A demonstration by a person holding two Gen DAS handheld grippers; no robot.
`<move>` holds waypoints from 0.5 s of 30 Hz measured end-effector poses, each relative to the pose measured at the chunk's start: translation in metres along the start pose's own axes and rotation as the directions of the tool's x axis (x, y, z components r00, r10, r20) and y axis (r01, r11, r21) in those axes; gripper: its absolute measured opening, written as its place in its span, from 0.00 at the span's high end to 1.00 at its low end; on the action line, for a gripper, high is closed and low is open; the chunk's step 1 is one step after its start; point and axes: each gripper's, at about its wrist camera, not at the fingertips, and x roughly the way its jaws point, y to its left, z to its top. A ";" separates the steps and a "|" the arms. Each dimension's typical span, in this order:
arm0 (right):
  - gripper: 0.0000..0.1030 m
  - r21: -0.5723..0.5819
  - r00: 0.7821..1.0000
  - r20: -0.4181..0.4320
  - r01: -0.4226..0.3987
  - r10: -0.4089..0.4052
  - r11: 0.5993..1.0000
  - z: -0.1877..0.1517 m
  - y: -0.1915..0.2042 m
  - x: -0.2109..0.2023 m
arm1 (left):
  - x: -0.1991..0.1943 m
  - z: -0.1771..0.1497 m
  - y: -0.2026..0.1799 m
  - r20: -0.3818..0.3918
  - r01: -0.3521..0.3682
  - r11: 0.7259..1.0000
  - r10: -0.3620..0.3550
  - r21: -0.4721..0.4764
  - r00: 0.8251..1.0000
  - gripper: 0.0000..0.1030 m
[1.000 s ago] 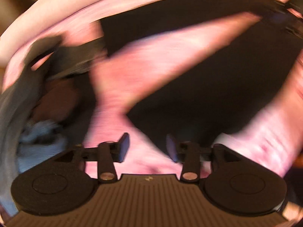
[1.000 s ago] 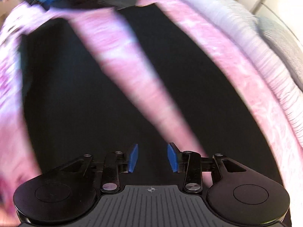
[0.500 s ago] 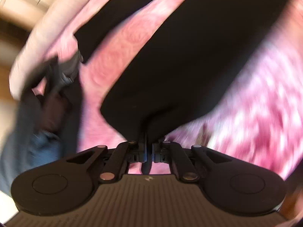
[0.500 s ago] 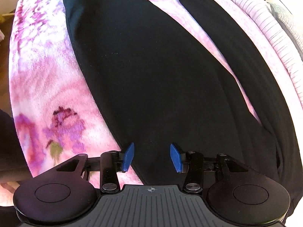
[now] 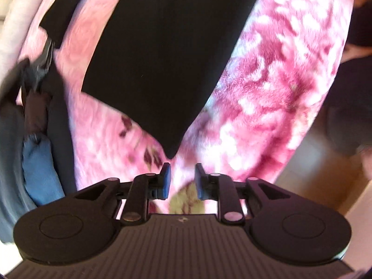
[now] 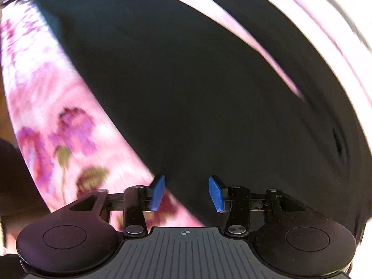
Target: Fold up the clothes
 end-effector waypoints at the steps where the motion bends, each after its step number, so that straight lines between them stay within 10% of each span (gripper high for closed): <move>1: 0.56 0.030 1.000 -0.006 0.016 -0.016 0.999 -0.006 -0.006 -0.003 | -0.004 -0.001 0.004 -0.003 0.000 1.000 0.000 -0.008 1.000 0.75; 8: 0.56 0.411 0.990 -0.013 0.134 -0.141 0.902 -0.057 -0.069 -0.034 | -0.038 0.049 0.027 0.094 -0.034 0.998 0.038 -0.049 0.995 0.72; 15: 0.56 0.755 0.975 -0.076 0.193 -0.209 0.626 -0.147 -0.156 -0.056 | -0.069 0.180 0.003 0.283 -0.005 0.998 -0.015 0.069 0.959 0.66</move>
